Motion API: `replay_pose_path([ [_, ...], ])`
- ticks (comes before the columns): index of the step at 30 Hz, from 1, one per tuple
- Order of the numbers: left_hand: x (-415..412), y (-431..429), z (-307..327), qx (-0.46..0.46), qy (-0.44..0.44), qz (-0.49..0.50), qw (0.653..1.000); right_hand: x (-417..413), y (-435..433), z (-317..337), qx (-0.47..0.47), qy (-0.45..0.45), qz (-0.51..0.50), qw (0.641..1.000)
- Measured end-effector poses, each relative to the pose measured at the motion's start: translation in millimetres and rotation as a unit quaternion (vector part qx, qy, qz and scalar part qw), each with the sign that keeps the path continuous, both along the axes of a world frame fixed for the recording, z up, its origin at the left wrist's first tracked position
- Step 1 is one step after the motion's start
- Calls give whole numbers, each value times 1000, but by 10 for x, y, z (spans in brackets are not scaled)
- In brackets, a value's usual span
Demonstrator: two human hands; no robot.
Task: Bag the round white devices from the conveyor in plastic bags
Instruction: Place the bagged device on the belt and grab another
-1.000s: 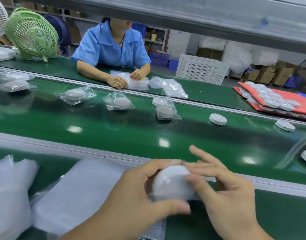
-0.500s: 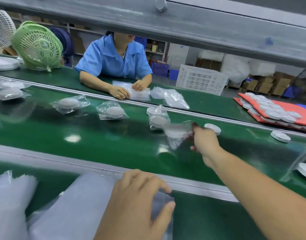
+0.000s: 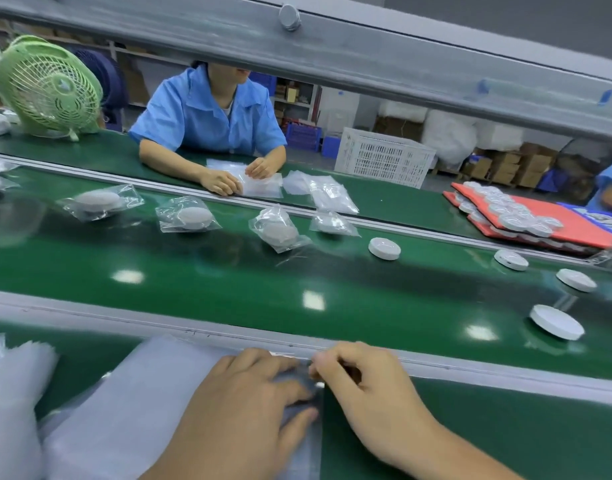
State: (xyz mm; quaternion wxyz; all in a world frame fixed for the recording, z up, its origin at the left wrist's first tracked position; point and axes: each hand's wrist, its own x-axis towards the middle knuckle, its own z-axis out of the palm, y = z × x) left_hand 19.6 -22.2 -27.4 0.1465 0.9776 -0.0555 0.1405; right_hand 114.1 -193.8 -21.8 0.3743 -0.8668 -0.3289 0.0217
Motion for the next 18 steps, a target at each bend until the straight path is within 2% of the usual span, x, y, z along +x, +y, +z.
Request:
replay_pose_path([
  [2,-3,-4,1,10,-8,10,1000,-87,-129,-73,-3,-64,-1,998],
  [5,2,-32,-13,17,-13,29,999,-80,-136,-119,35,-111,-13,993],
  [7,-10,-47,-7,22,-6,32,999,-77,-96,-132,5,-135,-19,991],
  [13,-42,-55,-3,36,-4,39,999,-78,-79,-198,-72,-153,-39,985],
  [18,-43,-37,-54,40,-14,43,998,-86,-55,-197,-88,-150,-38,984],
])
